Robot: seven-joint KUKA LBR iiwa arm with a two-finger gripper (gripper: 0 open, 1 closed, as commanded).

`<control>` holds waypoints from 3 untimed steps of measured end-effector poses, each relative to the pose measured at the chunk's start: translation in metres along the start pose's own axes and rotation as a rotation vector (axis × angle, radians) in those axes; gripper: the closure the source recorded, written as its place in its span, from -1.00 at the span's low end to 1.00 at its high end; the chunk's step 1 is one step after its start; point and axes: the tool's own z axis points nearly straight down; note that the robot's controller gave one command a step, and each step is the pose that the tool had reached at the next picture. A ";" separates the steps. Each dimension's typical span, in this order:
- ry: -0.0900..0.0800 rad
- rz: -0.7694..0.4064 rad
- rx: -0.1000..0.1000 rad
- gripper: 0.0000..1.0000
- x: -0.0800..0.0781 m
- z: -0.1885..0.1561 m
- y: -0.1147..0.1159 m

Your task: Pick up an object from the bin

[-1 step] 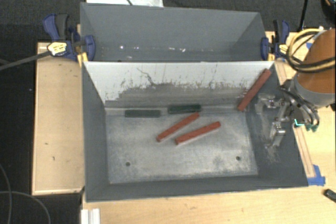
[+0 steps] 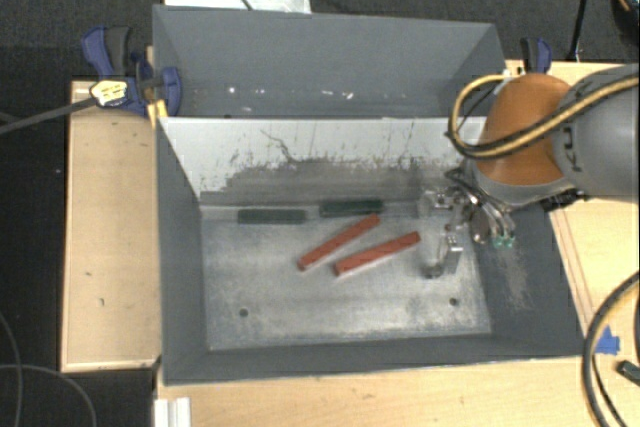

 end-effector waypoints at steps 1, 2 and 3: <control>-0.001 -0.125 0.000 -1.00 0.007 -0.004 0.061; -0.001 -0.125 0.003 1.00 0.007 -0.004 0.057; -0.011 -0.482 0.006 1.00 0.003 -0.161 0.081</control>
Offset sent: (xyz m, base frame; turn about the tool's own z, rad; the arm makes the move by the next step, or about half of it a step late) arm -0.0078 0.0571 0.0038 -0.1157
